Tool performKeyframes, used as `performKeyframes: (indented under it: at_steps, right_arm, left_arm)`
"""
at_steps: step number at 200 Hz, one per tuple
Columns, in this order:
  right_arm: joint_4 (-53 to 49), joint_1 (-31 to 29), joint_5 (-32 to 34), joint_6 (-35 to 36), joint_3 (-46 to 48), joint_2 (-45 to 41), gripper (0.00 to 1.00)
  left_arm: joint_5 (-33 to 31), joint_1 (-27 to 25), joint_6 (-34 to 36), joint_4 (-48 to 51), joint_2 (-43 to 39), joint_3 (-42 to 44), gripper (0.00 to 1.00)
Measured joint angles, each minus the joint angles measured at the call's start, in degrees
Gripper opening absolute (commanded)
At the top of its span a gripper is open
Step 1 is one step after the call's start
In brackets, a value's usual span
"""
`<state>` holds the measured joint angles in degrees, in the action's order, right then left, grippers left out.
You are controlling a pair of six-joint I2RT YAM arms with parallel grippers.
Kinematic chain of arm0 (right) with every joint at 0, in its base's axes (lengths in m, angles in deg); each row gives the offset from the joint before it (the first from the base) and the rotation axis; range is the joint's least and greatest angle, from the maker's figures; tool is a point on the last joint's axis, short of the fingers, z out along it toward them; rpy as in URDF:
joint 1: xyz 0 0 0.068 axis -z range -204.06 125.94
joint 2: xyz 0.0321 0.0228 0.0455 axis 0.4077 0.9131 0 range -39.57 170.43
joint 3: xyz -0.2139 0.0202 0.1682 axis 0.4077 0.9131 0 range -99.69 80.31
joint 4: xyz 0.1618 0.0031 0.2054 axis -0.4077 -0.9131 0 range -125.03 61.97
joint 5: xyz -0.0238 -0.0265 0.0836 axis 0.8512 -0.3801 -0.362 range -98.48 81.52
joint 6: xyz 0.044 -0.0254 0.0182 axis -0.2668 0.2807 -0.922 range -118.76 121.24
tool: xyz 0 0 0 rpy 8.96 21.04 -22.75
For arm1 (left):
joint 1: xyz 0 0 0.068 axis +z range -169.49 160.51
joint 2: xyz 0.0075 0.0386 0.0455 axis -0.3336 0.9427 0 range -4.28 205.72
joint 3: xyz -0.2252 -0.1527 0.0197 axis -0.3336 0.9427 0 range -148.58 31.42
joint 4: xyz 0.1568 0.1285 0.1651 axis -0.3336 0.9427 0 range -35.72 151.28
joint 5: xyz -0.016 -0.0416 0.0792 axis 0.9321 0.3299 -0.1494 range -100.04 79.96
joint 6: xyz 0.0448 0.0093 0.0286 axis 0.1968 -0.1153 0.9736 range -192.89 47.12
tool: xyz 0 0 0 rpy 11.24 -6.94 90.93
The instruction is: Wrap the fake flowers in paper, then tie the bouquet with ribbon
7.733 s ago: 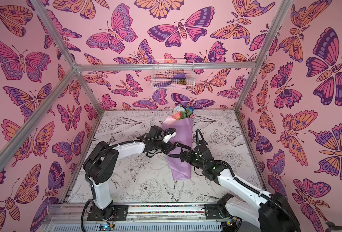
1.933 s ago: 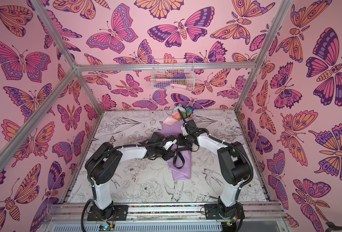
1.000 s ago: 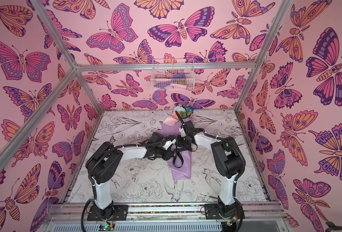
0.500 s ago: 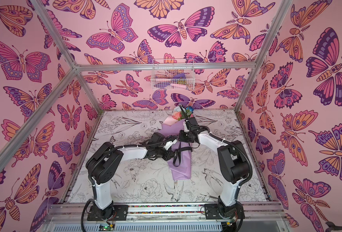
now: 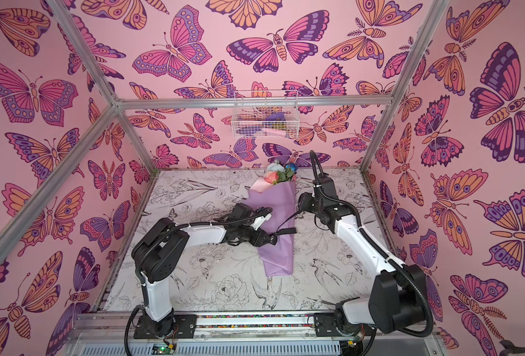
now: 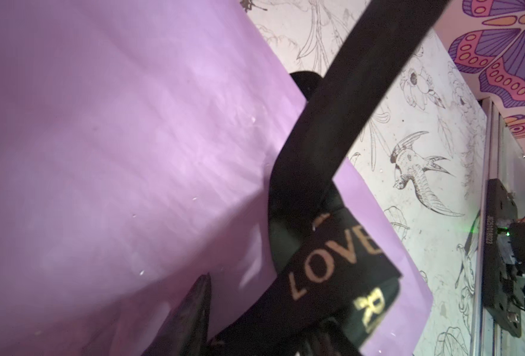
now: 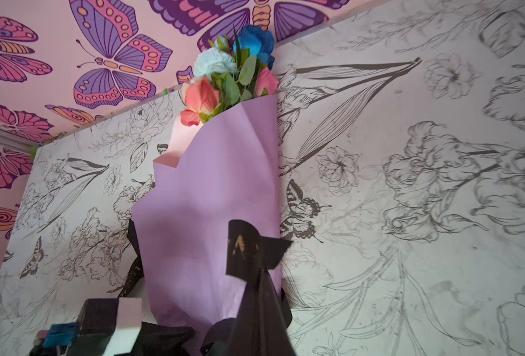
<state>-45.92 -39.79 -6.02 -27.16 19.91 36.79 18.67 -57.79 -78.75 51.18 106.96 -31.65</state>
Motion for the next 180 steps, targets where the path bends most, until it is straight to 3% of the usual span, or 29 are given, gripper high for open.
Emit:
performKeyframes:
  at_steps: [27,77,122,180]
  right_arm:
    - [-1.36,0.00,2.69,1.20,0.31,-3.91,0.00]
    - [-2.99,0.00,6.51,3.39,0.02,-7.82,0.00]
    - [-4.11,0.00,9.33,5.25,-5.05,-3.72,0.00]
    - [-3.41,0.04,10.10,6.67,-12.13,4.37,0.00]
  left_arm:
    - [-0.31,0.04,-0.02,0.74,-1.16,0.00,0.66]
    - [-5.88,0.04,-0.24,5.64,-6.91,-1.66,0.67]
    - [-11.76,0.28,1.36,11.04,-8.76,-4.33,0.77]
    - [-15.82,1.57,2.27,15.47,-11.26,-2.14,0.73]
